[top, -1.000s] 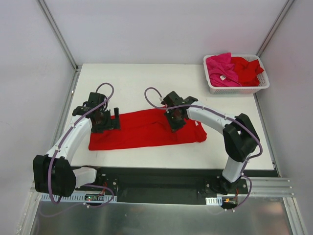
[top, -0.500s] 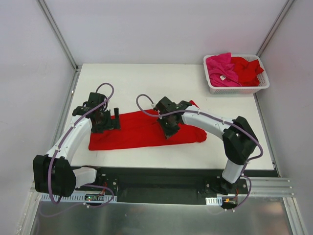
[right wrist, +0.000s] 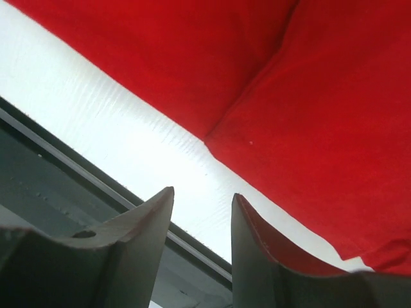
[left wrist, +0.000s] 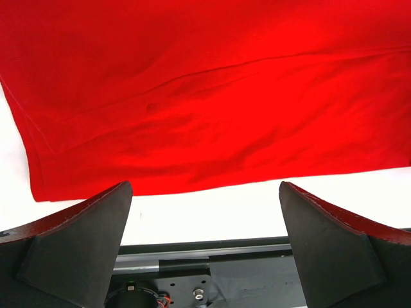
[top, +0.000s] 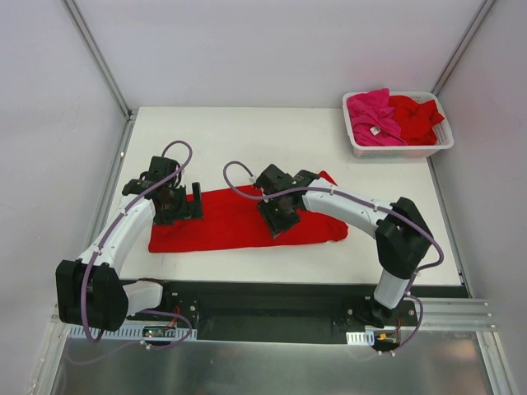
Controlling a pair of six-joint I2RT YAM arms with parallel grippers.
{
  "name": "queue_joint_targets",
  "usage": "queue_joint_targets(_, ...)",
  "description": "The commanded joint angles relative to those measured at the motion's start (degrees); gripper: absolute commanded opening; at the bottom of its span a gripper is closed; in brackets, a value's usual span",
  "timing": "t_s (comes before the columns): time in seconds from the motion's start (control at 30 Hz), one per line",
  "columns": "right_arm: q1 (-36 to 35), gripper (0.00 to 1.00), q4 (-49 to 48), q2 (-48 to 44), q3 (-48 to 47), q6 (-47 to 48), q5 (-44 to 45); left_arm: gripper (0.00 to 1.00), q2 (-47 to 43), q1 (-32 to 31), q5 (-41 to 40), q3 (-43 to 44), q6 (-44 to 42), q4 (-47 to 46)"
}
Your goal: Fold and stack the t-shirts
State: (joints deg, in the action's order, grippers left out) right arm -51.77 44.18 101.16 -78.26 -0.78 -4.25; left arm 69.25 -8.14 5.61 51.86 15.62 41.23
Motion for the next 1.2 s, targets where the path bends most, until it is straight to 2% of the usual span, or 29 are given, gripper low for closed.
queue_joint_targets(0.0, 2.97, 0.45, 2.31, -1.76, -2.95, 0.34, 3.72, 0.99, -0.79, 0.32, 0.46, -0.26, 0.03, 0.16)
queue_joint_targets(0.3, 15.45, 0.46, 1.52, -4.75, -0.93, 0.42, -0.75, 0.99, -0.26, 0.41, -0.24, -0.35, -3.48, -0.28)
queue_joint_targets(0.5, 16.35, 0.54, 1.61, -5.02, -0.32, 2.01, -2.08, 0.99, 4.30, 1.63, 0.81, -1.14, -5.16, -2.99)
queue_joint_targets(0.57, 16.70, 0.54, 1.35, -4.92, 0.82, 1.57, -2.34, 0.99, 7.29, 2.43, 2.74, -1.32, -4.72, -3.70)
queue_joint_targets(0.63, 17.49, 0.59, 0.38, -5.19, 2.92, 1.22, -2.43, 0.99, 9.31, 2.69, 4.40, -1.23, -4.37, -4.41)
queue_joint_targets(0.77, 22.22, 0.67, -1.46, -5.36, 5.22, -0.88, -4.27, 0.99, 11.34, 3.65, 7.65, -0.27, -3.58, -5.28)
queue_joint_targets(0.87, 29.07, 0.73, -2.96, -5.19, 5.84, -1.95, -5.77, 0.99, 11.52, 4.27, 10.46, 0.79, -2.96, -6.08)
queue_joint_targets(1.0, 34.62, 0.75, -5.67, -4.14, 5.57, -3.09, -7.25, 0.99, 11.17, 4.28, 13.11, 2.11, -2.43, -6.43)
queue_joint_targets(1.17, 41.30, 0.75, -11.92, -2.11, 8.56, -6.60, -14.38, 0.99, 10.03, 4.27, 14.43, 1.06, -2.69, -6.34)
